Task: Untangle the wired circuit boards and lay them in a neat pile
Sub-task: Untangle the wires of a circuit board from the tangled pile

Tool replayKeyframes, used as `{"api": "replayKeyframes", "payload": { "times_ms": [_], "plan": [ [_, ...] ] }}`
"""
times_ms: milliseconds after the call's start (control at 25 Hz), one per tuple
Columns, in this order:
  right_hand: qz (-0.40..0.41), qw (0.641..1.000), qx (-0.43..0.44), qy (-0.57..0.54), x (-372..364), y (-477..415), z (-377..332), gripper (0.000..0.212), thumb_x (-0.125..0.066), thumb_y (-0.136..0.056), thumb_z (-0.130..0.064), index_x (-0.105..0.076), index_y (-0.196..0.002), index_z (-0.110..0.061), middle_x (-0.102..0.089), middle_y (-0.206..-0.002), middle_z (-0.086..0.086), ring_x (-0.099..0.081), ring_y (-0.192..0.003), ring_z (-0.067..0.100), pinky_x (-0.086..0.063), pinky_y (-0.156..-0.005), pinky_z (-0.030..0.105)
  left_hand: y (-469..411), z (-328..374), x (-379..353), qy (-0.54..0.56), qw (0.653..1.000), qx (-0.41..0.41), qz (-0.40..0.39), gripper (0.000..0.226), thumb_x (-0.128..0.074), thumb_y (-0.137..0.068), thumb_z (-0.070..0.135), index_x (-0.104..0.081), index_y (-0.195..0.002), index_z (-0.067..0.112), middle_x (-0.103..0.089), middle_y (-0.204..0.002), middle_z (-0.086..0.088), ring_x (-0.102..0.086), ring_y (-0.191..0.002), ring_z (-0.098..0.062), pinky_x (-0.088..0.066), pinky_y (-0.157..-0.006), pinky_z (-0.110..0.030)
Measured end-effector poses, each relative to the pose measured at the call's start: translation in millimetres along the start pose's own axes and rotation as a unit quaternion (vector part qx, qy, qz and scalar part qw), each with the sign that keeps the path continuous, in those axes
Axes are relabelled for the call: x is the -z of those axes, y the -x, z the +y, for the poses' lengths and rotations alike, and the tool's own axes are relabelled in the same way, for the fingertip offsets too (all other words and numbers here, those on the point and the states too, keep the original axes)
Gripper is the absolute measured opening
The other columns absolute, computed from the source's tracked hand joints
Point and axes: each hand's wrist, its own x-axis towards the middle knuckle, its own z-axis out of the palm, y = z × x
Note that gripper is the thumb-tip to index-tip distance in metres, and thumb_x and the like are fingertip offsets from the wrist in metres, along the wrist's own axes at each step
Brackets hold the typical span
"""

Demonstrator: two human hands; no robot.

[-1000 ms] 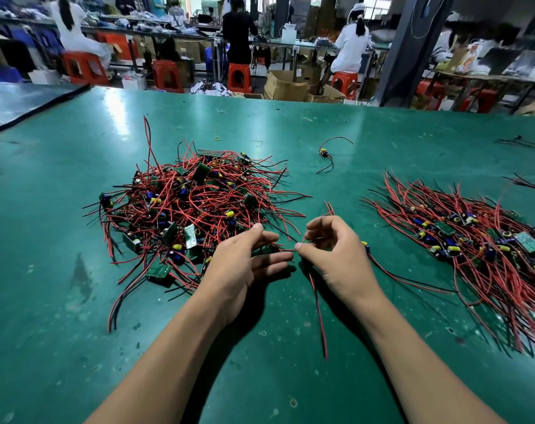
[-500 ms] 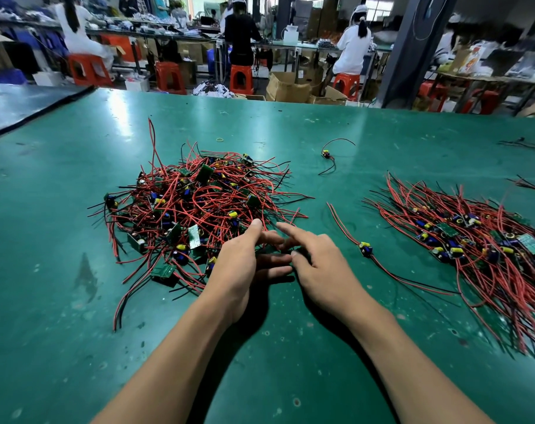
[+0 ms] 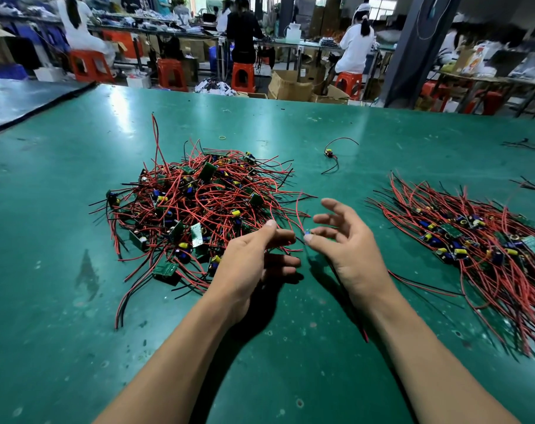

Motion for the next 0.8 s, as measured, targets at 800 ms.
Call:
{"api": "replayKeyframes", "payload": {
  "times_ms": [800],
  "plan": [
    [-0.130,0.942,-0.079,-0.299,6,-1,-16,0.072,-0.059,-0.060,0.019,-0.059,-0.126,-0.012,-0.063,-0.091,0.001,-0.059,-0.077,0.012,-0.054,-0.068,0.021,12,-15,-7,-0.118,0.983,-0.131,-0.054,0.036,-0.082,-0.064,0.036,-0.077,-0.095,0.018,-0.073,-0.087,-0.021,-0.066,-0.076,-0.021,-0.054,-0.072,-0.034]
  ]
}}
